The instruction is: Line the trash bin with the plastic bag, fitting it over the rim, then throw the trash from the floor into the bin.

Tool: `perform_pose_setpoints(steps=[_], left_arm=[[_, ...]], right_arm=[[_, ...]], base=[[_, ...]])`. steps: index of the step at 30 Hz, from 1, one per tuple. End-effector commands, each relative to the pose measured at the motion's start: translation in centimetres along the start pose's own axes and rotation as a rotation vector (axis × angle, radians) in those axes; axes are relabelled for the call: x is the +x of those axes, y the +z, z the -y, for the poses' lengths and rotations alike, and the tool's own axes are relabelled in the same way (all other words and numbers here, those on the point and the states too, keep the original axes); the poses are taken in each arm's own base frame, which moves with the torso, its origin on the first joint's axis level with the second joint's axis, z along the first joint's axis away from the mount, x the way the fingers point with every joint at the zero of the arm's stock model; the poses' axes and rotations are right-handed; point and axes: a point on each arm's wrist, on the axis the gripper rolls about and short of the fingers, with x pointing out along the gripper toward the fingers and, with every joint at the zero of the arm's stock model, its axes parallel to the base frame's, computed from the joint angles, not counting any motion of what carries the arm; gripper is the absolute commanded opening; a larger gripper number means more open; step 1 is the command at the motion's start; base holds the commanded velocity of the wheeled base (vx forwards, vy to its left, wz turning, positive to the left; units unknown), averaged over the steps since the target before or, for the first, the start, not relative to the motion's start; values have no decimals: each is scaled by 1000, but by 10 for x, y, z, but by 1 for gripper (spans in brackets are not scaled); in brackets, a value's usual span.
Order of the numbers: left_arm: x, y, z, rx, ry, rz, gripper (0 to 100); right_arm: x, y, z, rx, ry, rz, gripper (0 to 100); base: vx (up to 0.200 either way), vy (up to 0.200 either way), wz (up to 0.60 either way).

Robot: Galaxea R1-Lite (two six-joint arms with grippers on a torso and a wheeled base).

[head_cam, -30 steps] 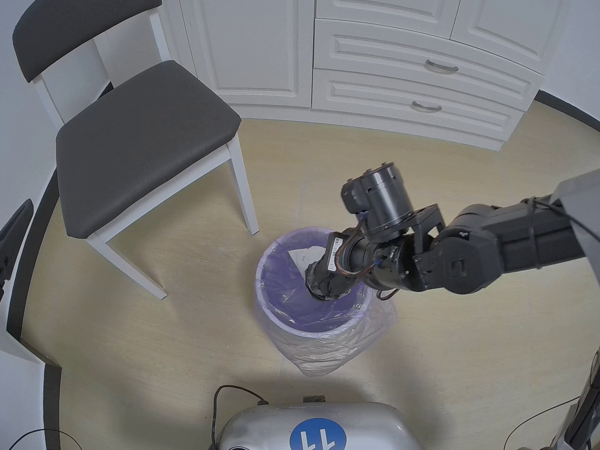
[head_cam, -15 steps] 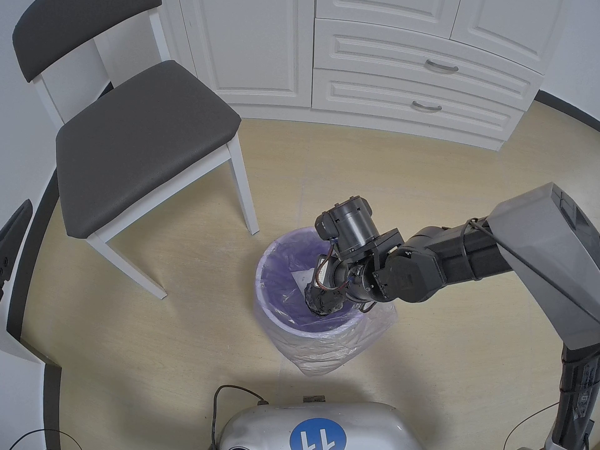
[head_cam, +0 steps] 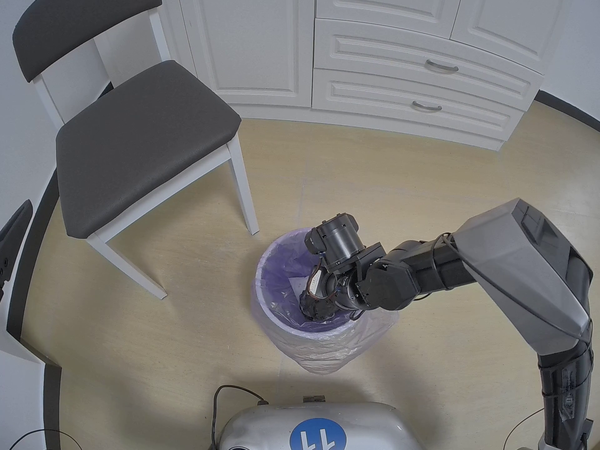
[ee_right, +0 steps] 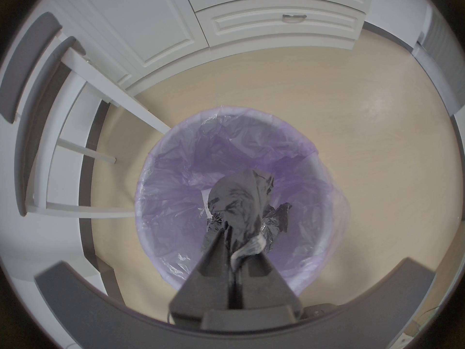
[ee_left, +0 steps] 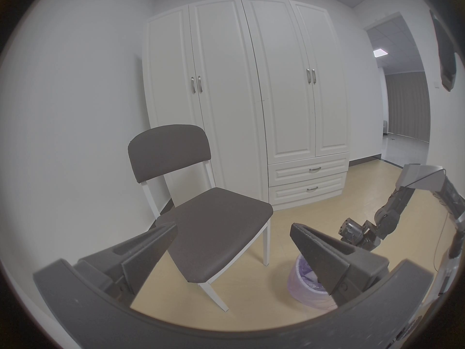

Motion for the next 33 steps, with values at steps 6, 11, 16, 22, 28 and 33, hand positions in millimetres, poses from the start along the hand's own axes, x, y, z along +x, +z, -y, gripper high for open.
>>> perform_pose_setpoints(steps=[6,11,16,22,28,33], left_arm=[[1,0,0,0,-1,-3,100],[1,0,0,0,-1,-3,100],[1,-1,0,0,-1,-5,100],[0,-1,0,0,-1,-3,100],[0,-2,1,19,-2,-9,100],[1,-3,1,20,-3,-12,100]], right_arm=[[17,4,-13,161,46,42,0],[14,14,-14,217,81,82,0],[19,8,-7,112,16,63,0],[9,19,5,20,-120,95,0],[12,20,14,-34,-210,97,0],[21,8,9,-41,-202,82,0]], base=[[0,0,0],[0,0,0],[0,0,0],[0,0,0],[0,0,0],[0,0,0]])
